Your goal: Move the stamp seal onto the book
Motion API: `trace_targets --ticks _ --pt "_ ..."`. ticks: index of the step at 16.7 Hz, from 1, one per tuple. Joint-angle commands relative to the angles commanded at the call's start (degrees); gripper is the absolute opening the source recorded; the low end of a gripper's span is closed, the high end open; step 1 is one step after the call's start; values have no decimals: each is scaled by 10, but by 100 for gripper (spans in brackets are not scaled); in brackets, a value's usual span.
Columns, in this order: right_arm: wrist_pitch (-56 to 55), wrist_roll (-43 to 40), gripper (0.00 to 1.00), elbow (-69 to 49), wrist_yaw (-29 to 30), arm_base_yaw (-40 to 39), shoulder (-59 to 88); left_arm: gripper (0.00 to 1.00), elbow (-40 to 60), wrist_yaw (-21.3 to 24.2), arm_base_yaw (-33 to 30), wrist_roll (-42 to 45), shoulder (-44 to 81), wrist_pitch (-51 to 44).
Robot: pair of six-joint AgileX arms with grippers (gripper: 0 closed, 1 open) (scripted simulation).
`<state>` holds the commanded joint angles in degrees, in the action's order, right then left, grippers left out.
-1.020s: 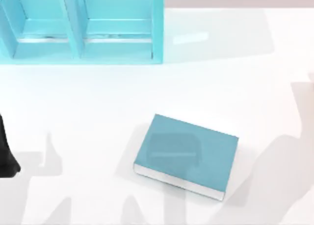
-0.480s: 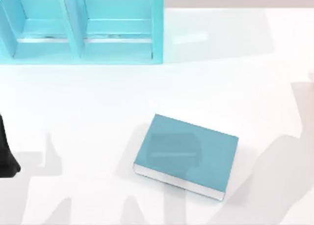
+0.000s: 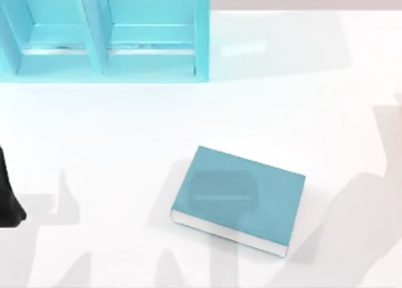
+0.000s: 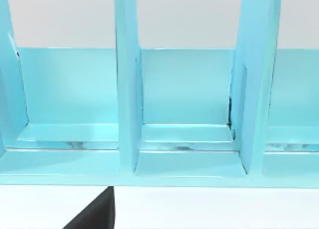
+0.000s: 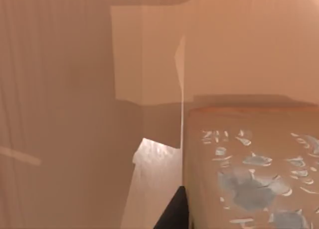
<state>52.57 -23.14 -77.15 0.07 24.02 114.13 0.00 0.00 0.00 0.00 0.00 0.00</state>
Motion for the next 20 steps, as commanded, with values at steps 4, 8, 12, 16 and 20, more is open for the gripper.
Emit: trace_targets --ticks 4,8,12,16,20 --pt "0 1 0 0 0 0 -1 100 0 0 0 0 0 0" --pt "29 27 0 -24 3 -18 -18 100 0 0 0 0 0 0" --pt "101 95 0 -77 10 -73 -56 100 0 0 0 0 0 0" --pt "207 168 0 -129 12 -140 -94 100 0 0 0 0 0 0" --pt "290 222 0 -180 7 -208 -110 100 0 0 0 0 0 0"
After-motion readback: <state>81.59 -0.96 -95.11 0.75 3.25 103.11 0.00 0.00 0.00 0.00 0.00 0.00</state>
